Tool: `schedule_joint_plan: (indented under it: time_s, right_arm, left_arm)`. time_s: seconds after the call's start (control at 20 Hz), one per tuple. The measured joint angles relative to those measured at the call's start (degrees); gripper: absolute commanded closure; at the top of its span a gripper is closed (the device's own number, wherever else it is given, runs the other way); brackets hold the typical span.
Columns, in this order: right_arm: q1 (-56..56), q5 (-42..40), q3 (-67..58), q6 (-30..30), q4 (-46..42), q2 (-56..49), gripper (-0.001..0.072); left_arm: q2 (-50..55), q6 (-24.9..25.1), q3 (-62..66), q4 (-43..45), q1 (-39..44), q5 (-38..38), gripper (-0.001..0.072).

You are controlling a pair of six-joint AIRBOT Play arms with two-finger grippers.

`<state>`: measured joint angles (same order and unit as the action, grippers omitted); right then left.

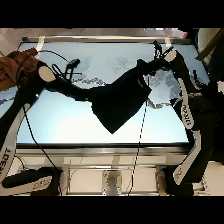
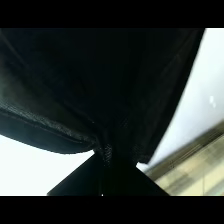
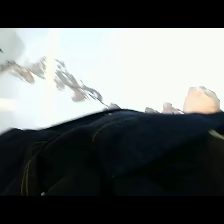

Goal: Fold the clothes and pants, and hang the long-sleeved shirts on hangers.

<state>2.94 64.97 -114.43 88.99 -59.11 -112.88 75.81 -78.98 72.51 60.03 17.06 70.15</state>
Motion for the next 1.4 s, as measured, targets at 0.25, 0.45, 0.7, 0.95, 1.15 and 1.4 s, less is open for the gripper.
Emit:
schedule_joint_plan:
  time_s: [0.25, 0.45, 0.7, 0.95, 1.15, 1.4]
  right_arm:
    - [-0.37, 4.76, -0.37, -1.79, -11.45, -0.04, 0.0684]
    - [-0.42, 8.57, -0.46, -4.33, -18.58, -0.04, 0.0684]
    - [-0.42, 12.0, 0.2, -5.55, -28.61, -0.31, 0.0684]
    - [-0.44, 15.91, 0.76, -4.07, -36.28, -3.13, 0.0684]
    - [-0.44, 17.03, 0.85, -2.45, -39.01, -5.68, 0.0683]
    - [-0.76, 15.74, 0.48, -1.51, -42.84, -6.56, 0.0682]
  left_arm:
    - [-1.09, -3.72, -7.37, -4.0, 15.39, -10.67, 0.0673]
    - [0.2, -9.14, -8.92, -2.05, 24.76, -15.82, 0.0674]
    - [4.55, -13.81, -9.35, 0.31, 31.78, -19.23, 0.0673]
    - [9.33, -15.39, -9.46, -1.46, 37.77, -25.11, 0.0673]
    - [11.93, -16.04, -9.46, -2.75, 40.83, -28.68, 0.067]
    - [12.72, -16.22, -9.11, -5.27, 40.52, -24.79, 0.0023]
